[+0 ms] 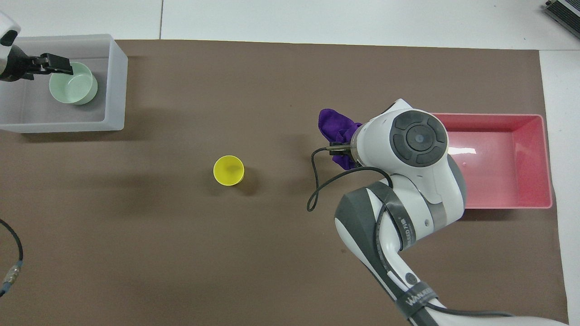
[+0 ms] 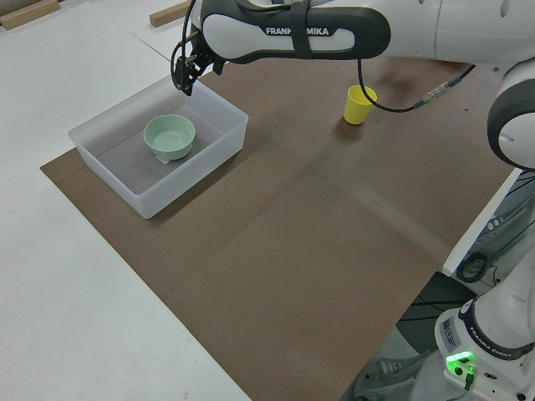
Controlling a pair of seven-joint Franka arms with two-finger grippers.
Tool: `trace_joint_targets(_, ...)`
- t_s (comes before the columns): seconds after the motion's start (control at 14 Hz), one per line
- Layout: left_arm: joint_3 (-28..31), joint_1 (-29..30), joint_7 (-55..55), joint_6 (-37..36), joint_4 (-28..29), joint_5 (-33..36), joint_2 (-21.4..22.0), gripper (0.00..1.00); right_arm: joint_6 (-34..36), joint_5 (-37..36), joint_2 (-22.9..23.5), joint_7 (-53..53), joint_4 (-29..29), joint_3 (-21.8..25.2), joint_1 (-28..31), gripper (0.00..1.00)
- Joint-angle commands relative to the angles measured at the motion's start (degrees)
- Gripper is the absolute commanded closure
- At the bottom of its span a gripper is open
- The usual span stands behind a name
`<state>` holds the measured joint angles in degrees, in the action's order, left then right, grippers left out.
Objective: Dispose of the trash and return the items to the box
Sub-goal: 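Carry the cloth to the pink bin while the left gripper reaches the cup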
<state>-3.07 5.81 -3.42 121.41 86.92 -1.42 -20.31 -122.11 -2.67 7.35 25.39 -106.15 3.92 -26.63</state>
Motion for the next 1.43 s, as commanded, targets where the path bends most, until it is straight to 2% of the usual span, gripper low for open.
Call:
trace_joint_targets(0.0, 0.87, -5.17, 0.77, -1.43, 12.81, -0.42, 11.06, 0.0, 2.48, -0.32, -1.19, 1.24, 1.47, 0.03, 0.61, 1.0)
trace_joint_targets(0.14, 0.87, -9.04, 3.93, -1.52, 15.63, -0.42, 13.53, 0.0, 3.71, -0.32, -2.68, 1.06, 1.56, 0.56, 0.79, 1.0)
trace_joint_targets(0.5, 0.87, -18.8, 7.1, 1.54, 22.92, -0.42, 16.17, 0.0, 6.79, -0.32, -5.14, -1.39, 1.47, 0.47, 4.38, 1.0)
trace_joint_targets(0.71, 0.96, -23.46, 12.98, 7.94, 28.2, -0.42, 16.36, 0.0, 7.93, -0.23, -5.76, -6.65, 1.29, 0.47, 7.81, 1.0)
trace_joint_targets(1.14, 0.87, -27.96, 15.11, 18.32, 36.2, -0.42, 15.83, 0.0, 7.32, 0.12, -7.08, -19.22, -2.48, 0.47, 17.03, 1.0)
trace_joint_targets(1.36, 0.87, -28.75, 15.02, 20.36, 38.31, -0.42, 15.57, 0.0, 5.31, 1.97, -7.26, -25.89, -5.37, 0.47, 22.13, 1.0)
